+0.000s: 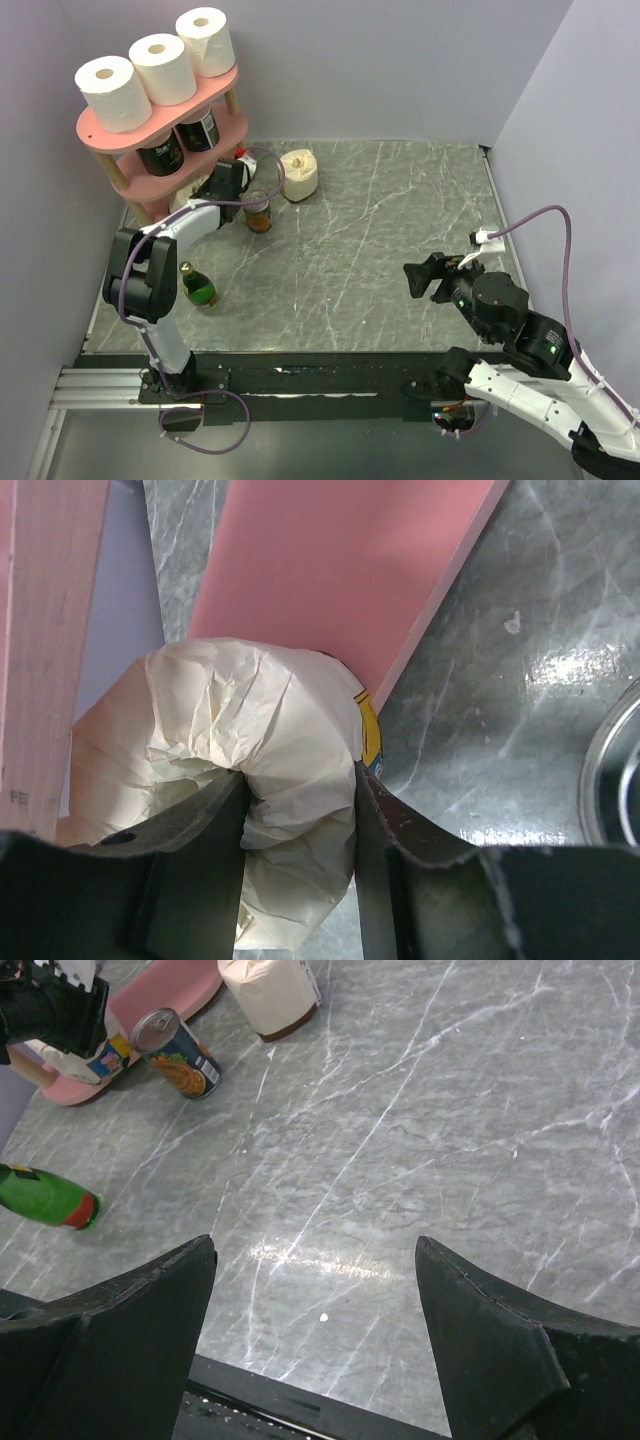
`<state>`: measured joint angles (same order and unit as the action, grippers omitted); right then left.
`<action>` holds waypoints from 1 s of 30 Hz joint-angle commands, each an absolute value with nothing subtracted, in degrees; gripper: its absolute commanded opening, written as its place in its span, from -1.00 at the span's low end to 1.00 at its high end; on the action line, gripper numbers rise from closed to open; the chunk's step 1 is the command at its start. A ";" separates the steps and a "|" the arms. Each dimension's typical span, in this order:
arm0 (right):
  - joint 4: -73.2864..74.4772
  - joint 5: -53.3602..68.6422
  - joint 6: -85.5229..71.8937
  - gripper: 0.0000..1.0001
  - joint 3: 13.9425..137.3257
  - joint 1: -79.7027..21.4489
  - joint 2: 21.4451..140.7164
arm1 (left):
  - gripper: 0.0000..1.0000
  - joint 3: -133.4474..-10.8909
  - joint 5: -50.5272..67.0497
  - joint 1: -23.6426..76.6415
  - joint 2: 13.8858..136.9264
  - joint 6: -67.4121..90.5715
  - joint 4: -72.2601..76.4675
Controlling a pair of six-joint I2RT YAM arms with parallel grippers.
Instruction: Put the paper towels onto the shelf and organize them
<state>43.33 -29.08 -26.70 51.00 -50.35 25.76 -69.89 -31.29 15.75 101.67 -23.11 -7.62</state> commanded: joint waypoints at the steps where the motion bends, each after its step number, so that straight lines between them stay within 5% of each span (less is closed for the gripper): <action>1: 42.45 -30.67 -26.63 0.75 53.53 -50.19 26.37 | -0.04 -72.60 -32.69 15.21 102.04 -26.01 -2.46; 10: 42.45 -30.24 -26.28 0.75 54.58 -50.19 26.63 | 0.26 -73.30 -36.47 15.03 100.99 -26.98 -1.76; 30: 43.33 -27.95 -26.98 0.76 54.14 -50.10 24.35 | 0.31 -75.85 -37.53 20.47 95.45 -24.52 -10.72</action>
<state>43.42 -28.05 -26.74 52.53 -50.35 25.65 -73.21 -35.86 19.64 98.39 -26.00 -8.80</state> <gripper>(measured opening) 0.880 0.654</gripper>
